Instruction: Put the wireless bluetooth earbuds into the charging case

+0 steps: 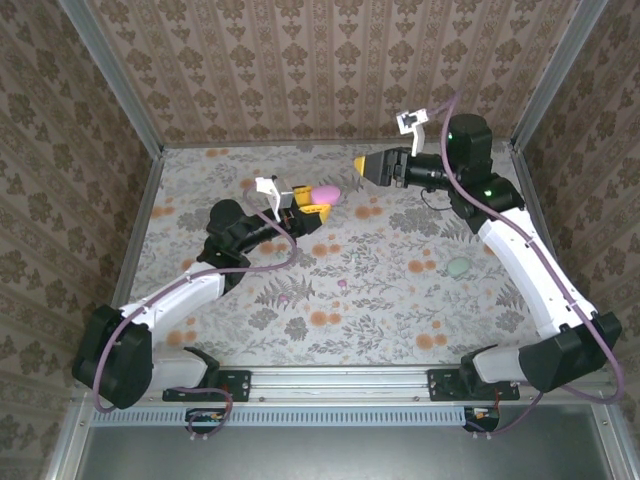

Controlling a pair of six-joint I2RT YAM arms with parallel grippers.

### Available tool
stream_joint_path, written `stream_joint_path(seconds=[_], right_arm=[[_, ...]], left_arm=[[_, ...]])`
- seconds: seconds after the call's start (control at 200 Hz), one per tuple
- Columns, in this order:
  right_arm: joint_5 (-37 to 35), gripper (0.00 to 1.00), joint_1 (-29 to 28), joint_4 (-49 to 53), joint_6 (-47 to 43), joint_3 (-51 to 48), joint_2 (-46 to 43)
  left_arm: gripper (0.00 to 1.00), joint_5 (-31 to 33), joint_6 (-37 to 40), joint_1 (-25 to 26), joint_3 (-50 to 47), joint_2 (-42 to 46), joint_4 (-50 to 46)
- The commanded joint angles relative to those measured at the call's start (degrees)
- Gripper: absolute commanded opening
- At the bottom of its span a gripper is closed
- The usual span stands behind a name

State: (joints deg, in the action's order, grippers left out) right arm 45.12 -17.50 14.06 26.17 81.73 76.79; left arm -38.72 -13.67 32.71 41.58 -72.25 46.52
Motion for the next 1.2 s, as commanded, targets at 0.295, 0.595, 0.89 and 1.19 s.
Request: stream_joint_path(seconds=[0.295, 0.595, 0.89, 1.19], right_arm=[[5.9, 0.70, -3.0, 8.2, -15.7, -2.9, 2.5], [7.5, 0.70, -3.8, 9.5, -16.8, -1.4, 6.4], [6.6, 0.67, -3.8, 6.2, -13.0, 0.4, 9.1], [7.9, 0.67, -3.7, 1.4, -7.5, 2.2, 10.4]], left_arm=[[0.30, -0.9, -1.9, 0.0, 1.5, 1.2, 2.5], [0.30, -1.8, -2.6, 0.1, 2.7, 1.1, 2.3], [0.30, -3.7, -2.4, 0.4, 3.2, 1.1, 1.7], [0.30, -5.1, -1.1, 0.4, 3.7, 1.1, -0.4]])
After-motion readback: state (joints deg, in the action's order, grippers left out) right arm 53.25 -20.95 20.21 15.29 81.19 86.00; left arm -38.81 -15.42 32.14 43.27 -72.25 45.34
